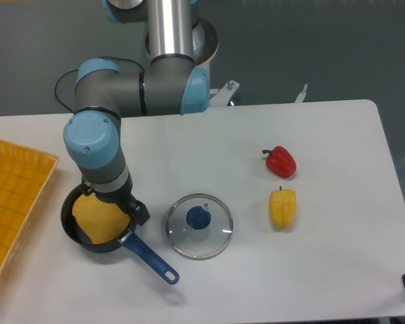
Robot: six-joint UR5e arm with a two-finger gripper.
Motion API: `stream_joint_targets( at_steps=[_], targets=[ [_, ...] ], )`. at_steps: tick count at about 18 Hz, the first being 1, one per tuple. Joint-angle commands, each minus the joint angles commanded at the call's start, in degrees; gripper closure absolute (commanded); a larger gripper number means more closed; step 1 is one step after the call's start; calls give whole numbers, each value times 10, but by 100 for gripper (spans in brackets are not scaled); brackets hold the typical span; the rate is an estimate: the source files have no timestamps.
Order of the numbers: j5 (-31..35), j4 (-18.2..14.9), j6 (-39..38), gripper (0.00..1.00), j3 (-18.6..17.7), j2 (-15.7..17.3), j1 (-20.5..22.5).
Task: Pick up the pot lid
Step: 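Move the gripper from the black saucepan to above the glass lid's blue knob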
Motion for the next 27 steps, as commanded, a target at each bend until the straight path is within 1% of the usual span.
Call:
stream_joint_targets(
  at_steps=[2, 4, 6, 7, 8, 10, 11, 14, 19, 21, 23, 27],
  targets=[
    [5, 1, 18, 0, -1, -1, 1],
    [5, 4, 22, 0, 0, -1, 16],
    [4, 9, 21, 0, -7, 1, 25],
    [1, 11, 22, 0, -15, 4, 42],
    [3, 16, 20, 0, -25, 9, 49],
    [3, 38, 20, 0, -39, 10, 54],
    [5, 41, 20, 0, -40, 10, 62],
    [8, 39, 24, 0, -44, 8, 84],
    [7, 43, 0, 0, -51, -5, 105],
    [8, 47, 4, 0, -49, -22, 111],
    [19, 47, 21, 0, -42, -38, 113],
    [29, 45, 68, 0, -38, -50, 114]
  ],
)
